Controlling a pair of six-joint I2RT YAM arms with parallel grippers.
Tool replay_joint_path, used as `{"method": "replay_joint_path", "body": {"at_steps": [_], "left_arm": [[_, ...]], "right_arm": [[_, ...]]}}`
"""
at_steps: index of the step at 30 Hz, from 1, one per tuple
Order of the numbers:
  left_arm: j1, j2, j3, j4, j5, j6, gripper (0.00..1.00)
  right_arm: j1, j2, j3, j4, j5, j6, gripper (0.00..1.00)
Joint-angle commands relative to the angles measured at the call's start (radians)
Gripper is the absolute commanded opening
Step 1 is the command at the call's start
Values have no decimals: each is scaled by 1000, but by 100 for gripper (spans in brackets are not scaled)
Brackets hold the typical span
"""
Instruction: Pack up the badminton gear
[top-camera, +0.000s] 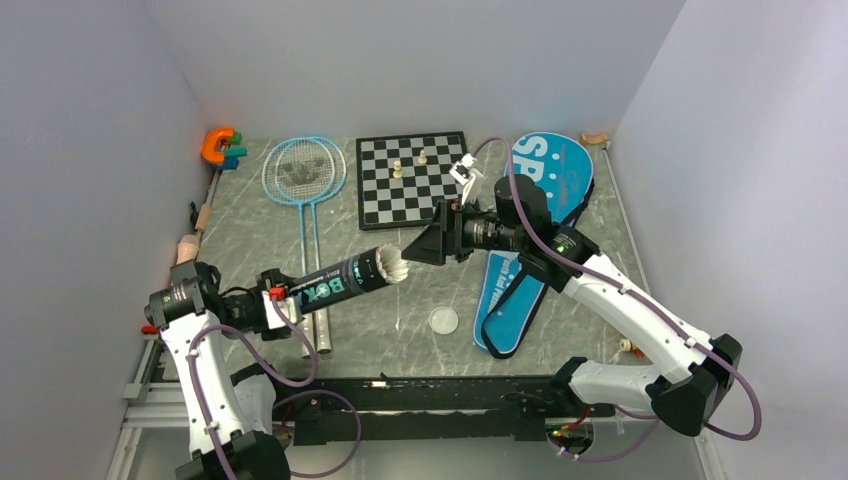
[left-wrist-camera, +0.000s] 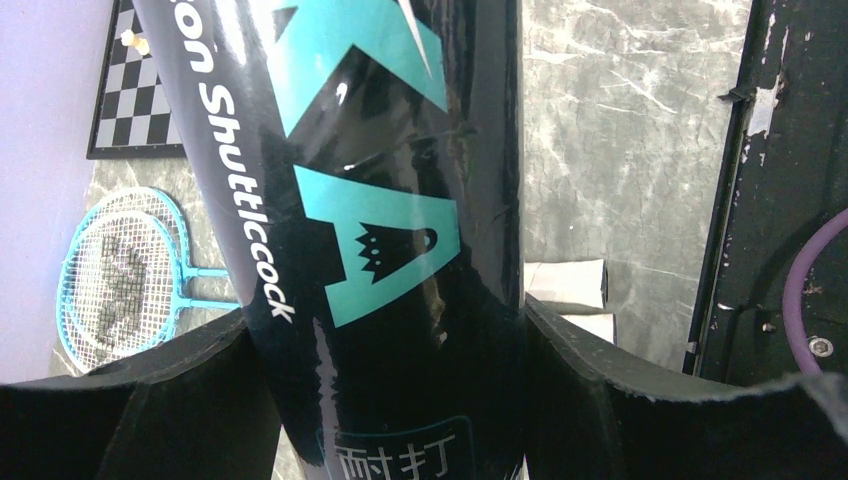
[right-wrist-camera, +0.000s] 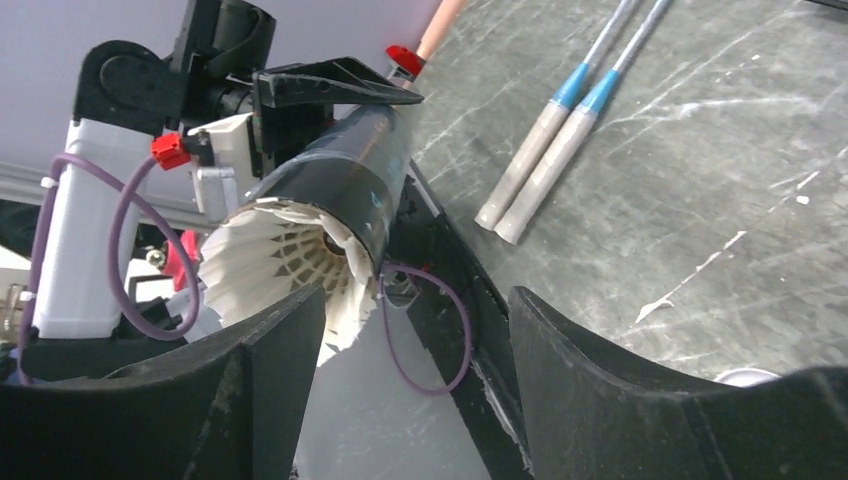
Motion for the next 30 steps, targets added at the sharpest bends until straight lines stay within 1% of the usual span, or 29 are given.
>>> {"method": "replay_joint_path", "body": {"at_steps": [1, 8, 16, 19, 22, 25, 30], "left_arm": [[-2, 2, 24, -14, 81, 7, 24], [-2, -6, 34, -15, 91, -4, 24], [-5, -10, 46, -15, 107, -17, 24], [-10, -7, 49, -15, 114, -21, 24], [-14, -1, 44, -15, 114, -20, 24], [-15, 11, 34, -14, 98, -17, 24], [-15, 28, 13, -14, 79, -6, 24]], "right_arm": [[6, -28, 32, -28, 39, -40, 72], [68, 22, 52, -28, 80, -47, 75], [134, 111, 82, -7, 125, -52, 75], [151, 141, 104, 30, 106, -44, 77], [154, 174, 172, -3, 98, -58, 82], [125, 152, 214, -43, 102, -75, 89], [-9, 25, 215, -70, 49, -73, 94]]}}
